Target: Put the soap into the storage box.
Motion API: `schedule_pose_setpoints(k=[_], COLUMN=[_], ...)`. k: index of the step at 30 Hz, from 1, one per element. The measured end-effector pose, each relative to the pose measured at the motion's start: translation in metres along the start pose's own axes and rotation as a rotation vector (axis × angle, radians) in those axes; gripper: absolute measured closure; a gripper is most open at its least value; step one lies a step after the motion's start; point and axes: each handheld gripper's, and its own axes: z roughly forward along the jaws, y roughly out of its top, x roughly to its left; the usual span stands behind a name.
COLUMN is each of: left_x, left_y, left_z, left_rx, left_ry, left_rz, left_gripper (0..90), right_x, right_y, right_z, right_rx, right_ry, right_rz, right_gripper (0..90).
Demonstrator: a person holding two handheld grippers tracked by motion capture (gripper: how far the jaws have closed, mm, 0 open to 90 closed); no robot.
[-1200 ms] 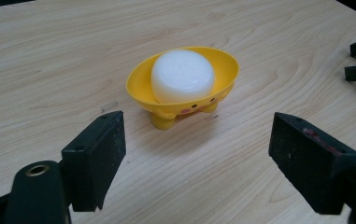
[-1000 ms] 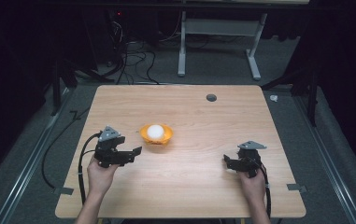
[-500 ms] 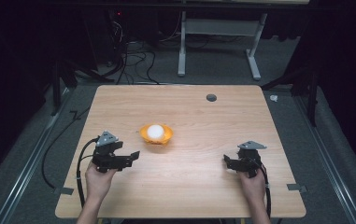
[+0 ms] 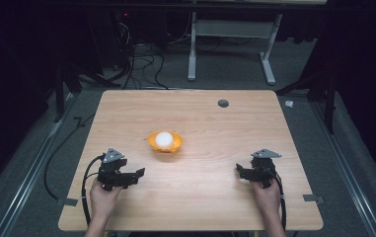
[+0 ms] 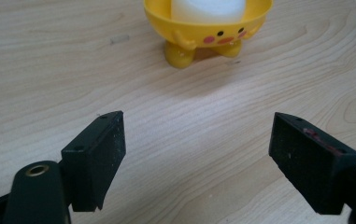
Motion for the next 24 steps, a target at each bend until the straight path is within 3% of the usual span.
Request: schedule_pose_setpoints(k=[10, 16, 21, 24], left_x=[0.006, 0.007, 0.003, 0.003], left_y=[-0.023, -0.034, -0.042, -0.042], left_z=[0.017, 0.030, 0.032, 0.033], left_rx=[0.029, 0.061, 0.006, 0.007], left_ry=[0.057, 0.118, 0.164, 0.163], left_rz=[-0.021, 0.005, 0.035, 0.030], left_gripper=[19.4, 19.2, 18.3, 17.0], right_x=[0.000, 0.000, 0.000, 0.000], right_y=[0.000, 0.000, 0.000, 0.000], right_z=[0.000, 0.000, 0.000, 0.000], right_rx=[0.001, 0.001, 0.001, 0.001], right_ry=[0.000, 0.000, -0.001, -0.001], right_rz=[0.002, 0.002, 0.002, 0.002], right_gripper=[22.7, 22.7, 22.7, 22.7])
